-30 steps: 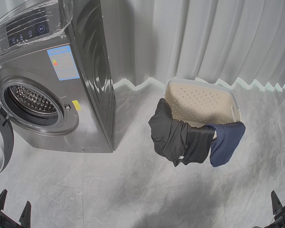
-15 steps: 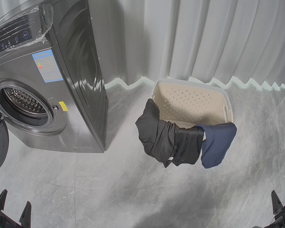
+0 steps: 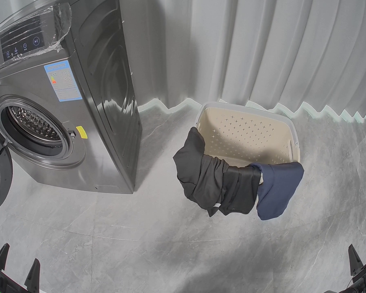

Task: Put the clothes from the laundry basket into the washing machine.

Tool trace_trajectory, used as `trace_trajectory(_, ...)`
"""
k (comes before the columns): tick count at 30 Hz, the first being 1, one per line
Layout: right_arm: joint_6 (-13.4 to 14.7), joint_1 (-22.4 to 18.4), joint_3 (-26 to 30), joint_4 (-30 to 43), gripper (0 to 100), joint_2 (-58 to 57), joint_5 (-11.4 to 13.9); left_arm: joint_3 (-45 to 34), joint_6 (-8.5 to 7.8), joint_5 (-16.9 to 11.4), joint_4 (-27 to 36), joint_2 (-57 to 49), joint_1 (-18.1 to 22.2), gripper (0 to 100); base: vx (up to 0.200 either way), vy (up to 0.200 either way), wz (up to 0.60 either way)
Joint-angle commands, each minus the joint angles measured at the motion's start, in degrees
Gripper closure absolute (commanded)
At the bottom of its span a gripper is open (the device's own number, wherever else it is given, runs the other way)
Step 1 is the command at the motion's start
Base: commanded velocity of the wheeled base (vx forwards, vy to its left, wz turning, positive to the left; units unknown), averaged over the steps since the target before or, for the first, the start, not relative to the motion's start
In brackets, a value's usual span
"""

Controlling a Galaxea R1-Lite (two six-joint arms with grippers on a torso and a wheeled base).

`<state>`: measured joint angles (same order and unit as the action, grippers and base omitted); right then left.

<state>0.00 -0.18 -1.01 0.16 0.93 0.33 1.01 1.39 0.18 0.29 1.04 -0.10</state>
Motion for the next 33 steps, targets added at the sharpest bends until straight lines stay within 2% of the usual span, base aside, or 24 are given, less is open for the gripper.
trace_trajectory(1, 0.0, 0.0, 0.9, 0.0, 0, -0.9, 0.0, -0.8, 0.02, 0.0, 0.0, -0.9, 0.0, 0, 0.0, 0.0, 0.0)
trace_trajectory(11, 0.1, 0.0, 0.9, 0.0, 0, -0.9, 0.0, -0.8, 0.02, 0.0, 0.0, -0.9, 0.0, 0, 0.0, 0.0, 0.0)
trace_trajectory(23, 0.2, -0.1, 0.9, 0.0, 0, -0.9, 0.1, -0.8, 0.02, 0.0, 0.0, -0.9, 0.0, 0, 0.2, 0.0, 0.0)
trace_trajectory(28, -0.1, -0.1, 0.9, 0.0, 0, -0.9, 0.3, -0.8, 0.02, 0.1, 0.0, -0.9, 0.0, 0, 0.0, 0.0, 0.0)
trace_trajectory(33, -0.2, -0.1, 0.9, 0.1, 0, -0.9, 0.4, -0.8, 0.02, 0.1, 0.0, -0.9, 0.0, 0, 0.0, -0.2, 0.0)
